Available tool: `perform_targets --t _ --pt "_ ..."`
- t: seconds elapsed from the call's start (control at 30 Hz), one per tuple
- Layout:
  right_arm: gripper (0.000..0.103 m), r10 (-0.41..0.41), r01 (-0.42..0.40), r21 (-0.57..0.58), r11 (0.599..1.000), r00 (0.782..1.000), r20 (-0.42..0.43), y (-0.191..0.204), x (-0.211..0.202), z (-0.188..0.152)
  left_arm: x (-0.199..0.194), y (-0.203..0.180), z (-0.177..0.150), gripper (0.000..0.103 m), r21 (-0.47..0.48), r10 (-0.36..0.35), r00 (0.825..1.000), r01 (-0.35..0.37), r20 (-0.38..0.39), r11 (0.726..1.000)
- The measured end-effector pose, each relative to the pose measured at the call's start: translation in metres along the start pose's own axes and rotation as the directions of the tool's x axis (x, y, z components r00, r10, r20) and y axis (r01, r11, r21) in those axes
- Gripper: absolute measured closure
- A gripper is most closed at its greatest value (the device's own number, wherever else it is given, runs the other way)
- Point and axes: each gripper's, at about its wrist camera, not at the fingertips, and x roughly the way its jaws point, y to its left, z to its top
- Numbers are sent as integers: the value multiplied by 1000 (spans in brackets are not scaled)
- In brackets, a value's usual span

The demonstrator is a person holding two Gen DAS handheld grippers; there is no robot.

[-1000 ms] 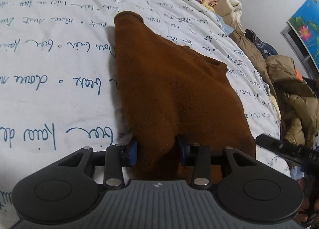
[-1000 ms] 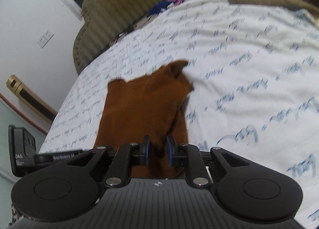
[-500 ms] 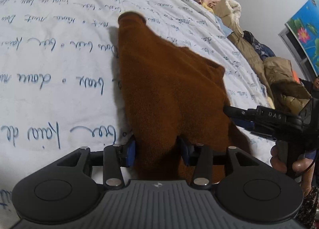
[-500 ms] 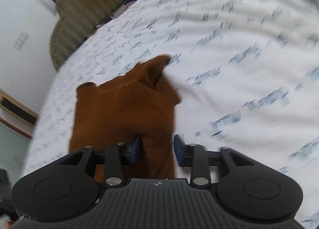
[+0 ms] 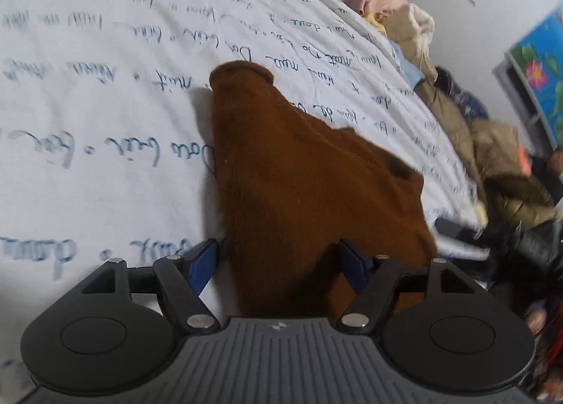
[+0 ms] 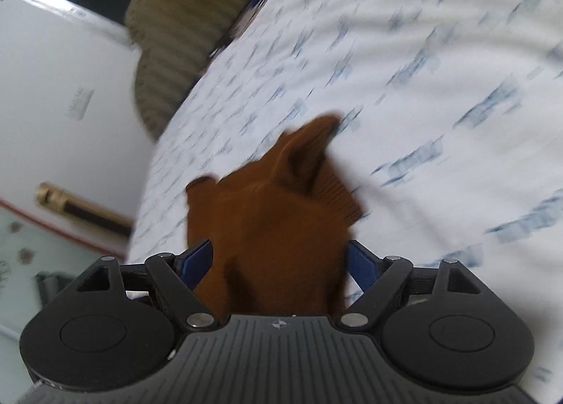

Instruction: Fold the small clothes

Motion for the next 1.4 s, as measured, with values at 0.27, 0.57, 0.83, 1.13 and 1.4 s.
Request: perform_targets --t 0.27,0.57,0.83,1.13,1.4 --pt "69 -11 11 26 1000 1000 -1 2 25 -5 10 6 8 67 20 -17 1000 17 13 1000" --pt "72 53 -50 -38 998 994 94 42 8 -12 -3 17 10 84 -85 -123 992 125 26 989" --pt "74 124 -112 -98 989 984 126 68 -10 -14 -26 12 10 90 -82 -136 988 141 69 987" --pt "75 255 -234 -177 956 961 106 132 -25 -30 -115 12 -1 90 -51 -157 966 171 207 984" --pt "75 396 -391 -84 917 916 59 177 -18 -54 -208 12 -10 90 -8 -53 955 58 291 998"
